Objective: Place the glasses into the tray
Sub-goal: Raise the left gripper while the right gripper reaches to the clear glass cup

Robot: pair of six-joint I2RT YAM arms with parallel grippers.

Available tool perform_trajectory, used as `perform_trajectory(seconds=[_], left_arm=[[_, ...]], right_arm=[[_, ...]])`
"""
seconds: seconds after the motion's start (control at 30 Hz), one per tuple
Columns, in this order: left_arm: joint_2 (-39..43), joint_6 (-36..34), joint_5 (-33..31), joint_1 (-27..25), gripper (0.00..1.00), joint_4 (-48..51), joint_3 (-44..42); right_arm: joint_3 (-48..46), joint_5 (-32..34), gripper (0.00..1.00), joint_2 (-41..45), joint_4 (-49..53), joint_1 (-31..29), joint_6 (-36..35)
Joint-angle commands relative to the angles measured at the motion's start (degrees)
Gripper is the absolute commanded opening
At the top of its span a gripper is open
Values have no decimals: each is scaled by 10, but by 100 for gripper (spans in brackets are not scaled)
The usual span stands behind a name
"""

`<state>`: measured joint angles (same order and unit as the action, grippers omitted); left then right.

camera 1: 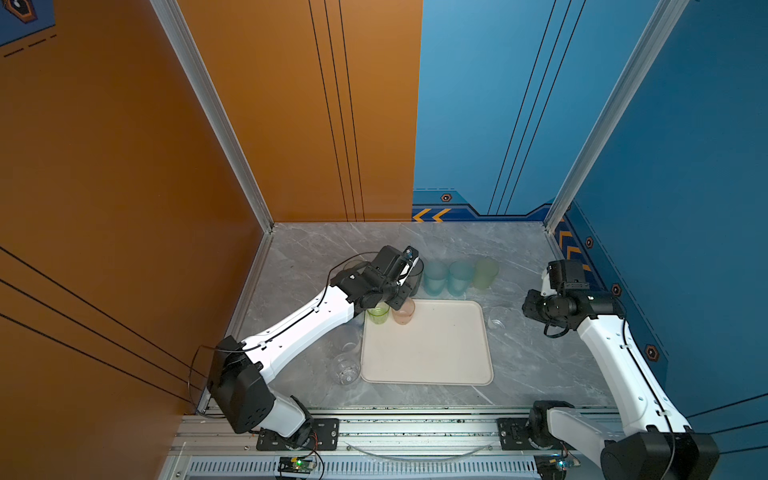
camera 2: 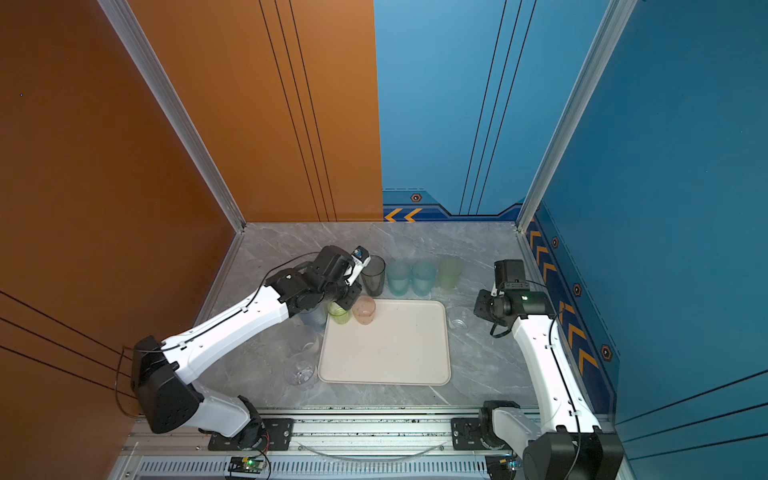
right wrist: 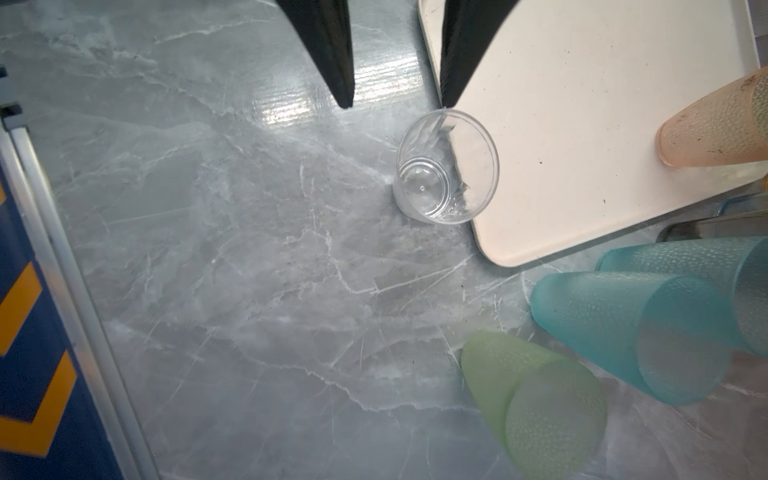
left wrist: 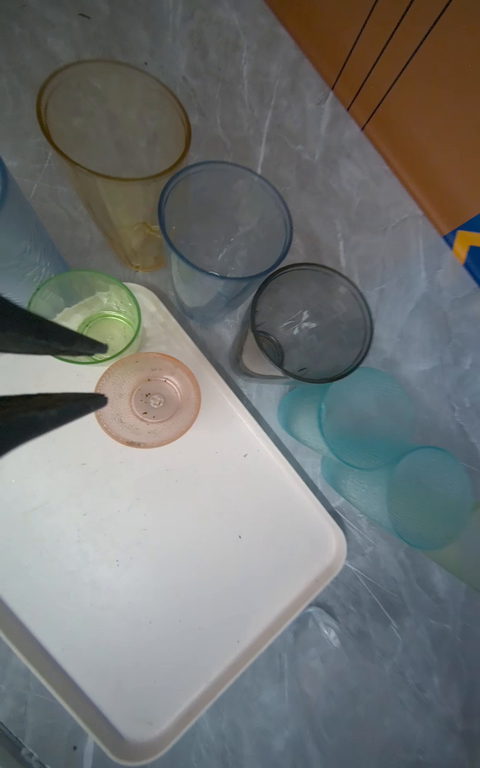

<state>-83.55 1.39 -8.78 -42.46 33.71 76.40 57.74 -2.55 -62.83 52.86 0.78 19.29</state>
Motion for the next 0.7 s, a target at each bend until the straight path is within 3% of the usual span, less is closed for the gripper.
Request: perform_trajectory(seconds=[0.0,0.13,0.67], left_arm=[[15,12,-5,-2,19,-43,-12],[21,24,-18,7,19,-43,-12],[93,51,28,60,21,-86,-81]], right_arm=[[-19,0,30,1,19,-7,15],[-31,-5,28,-12,1,-14,26],[-47,-6,23,-100,-61,-24,36]])
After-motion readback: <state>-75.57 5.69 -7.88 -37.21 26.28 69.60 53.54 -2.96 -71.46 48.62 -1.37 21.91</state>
